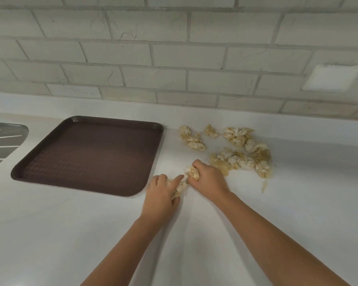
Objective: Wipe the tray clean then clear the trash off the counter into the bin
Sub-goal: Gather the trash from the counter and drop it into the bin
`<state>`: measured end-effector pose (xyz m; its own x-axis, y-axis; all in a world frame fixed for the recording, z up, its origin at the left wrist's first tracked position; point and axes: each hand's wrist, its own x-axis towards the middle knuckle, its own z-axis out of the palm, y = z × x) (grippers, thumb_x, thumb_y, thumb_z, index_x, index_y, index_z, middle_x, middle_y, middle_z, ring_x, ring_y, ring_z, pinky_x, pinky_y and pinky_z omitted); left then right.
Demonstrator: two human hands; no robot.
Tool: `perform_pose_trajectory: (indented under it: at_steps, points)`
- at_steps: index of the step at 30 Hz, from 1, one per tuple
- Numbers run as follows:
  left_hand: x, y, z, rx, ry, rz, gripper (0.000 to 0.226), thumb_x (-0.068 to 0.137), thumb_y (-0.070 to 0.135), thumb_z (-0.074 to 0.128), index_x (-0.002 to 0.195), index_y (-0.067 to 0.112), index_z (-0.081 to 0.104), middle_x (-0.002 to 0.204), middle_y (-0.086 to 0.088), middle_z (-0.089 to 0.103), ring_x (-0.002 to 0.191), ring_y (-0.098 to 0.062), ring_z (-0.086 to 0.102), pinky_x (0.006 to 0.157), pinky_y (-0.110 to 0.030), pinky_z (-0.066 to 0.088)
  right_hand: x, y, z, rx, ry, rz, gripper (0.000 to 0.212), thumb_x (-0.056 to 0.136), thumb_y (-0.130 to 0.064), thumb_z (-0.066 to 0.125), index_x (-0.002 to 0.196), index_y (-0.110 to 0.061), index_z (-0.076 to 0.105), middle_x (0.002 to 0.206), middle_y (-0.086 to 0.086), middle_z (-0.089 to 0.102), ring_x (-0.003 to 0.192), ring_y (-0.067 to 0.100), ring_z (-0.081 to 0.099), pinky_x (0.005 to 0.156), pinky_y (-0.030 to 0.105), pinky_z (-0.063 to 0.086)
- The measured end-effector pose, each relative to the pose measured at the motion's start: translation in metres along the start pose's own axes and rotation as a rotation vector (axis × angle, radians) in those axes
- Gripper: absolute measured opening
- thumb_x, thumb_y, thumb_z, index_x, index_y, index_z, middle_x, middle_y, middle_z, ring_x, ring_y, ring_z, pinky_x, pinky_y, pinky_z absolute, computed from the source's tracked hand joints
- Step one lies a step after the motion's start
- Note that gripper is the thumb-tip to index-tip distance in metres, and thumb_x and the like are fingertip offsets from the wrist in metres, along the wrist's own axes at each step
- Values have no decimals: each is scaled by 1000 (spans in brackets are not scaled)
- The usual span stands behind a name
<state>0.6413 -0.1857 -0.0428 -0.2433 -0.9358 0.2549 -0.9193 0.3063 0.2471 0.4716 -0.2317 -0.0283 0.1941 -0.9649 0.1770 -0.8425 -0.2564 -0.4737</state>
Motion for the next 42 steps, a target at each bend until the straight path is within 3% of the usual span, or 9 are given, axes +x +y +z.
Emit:
perform_pose_trajectory:
  at_steps: [3,6,11,18,22,27,33,38,42]
  points:
    - [3,7,1,-9,-33,11,35,64,17,65,97,28,65,79,-5,51,70,-28,54,56,-40,50,-35,16,-27,150,216,200,41,82,-24,63,123,-23,59,103,1,69,92,22,63,76,29,47]
    - [14,11,-2,-98,-31,-38,17,67,16,63,83,17,68,80,-5,52,63,-29,56,55,-35,47,-57,49,-60,101,403,409,37,83,-25,62,120,-20,62,108,4,67,97,26,62,76,30,47]
    - [67,53,-6,-242,-7,-167,31,77,31,53,94,8,65,102,-5,56,77,-28,60,65,-33,48,-64,86,-75,-158,90,736,47,90,-46,52,119,-9,53,109,13,57,97,32,59,71,32,44]
    - [118,109,35,84,-283,-37,63,91,60,36,144,28,24,139,-1,40,120,-29,43,87,-43,41,-80,91,-74,-279,61,607,35,98,-35,41,121,-11,53,109,7,56,95,24,59,64,26,34]
    - [110,110,47,75,-165,-88,66,80,69,49,131,26,44,126,3,52,114,-25,44,79,-37,42,-103,101,-81,-182,81,552,28,92,-32,51,110,-11,57,99,4,62,89,23,60,63,26,32]
    - [98,108,48,-159,-44,-125,56,86,26,60,138,22,39,119,-3,59,105,-27,48,74,-38,46,-122,97,-95,210,252,610,33,79,-20,67,111,-22,56,82,-7,63,66,11,57,53,16,37]
    - [53,89,47,-74,100,-4,51,61,10,77,111,19,65,82,-4,64,75,-30,57,50,-32,45,-116,87,-124,348,382,567,45,78,-20,68,122,-24,60,98,-2,65,83,14,62,70,22,45]
    - [38,92,42,-29,103,-25,34,58,7,77,89,19,70,73,-1,59,67,-28,55,46,-28,39,-83,88,-110,70,14,501,58,86,-26,60,140,-25,41,127,4,42,103,23,56,79,24,42]
    - [36,93,40,-39,89,-64,32,60,7,75,90,18,70,75,-1,59,70,-27,54,50,-26,36,-85,92,-94,-109,-86,517,38,88,-29,55,123,-15,56,116,5,52,96,23,58,72,27,44]
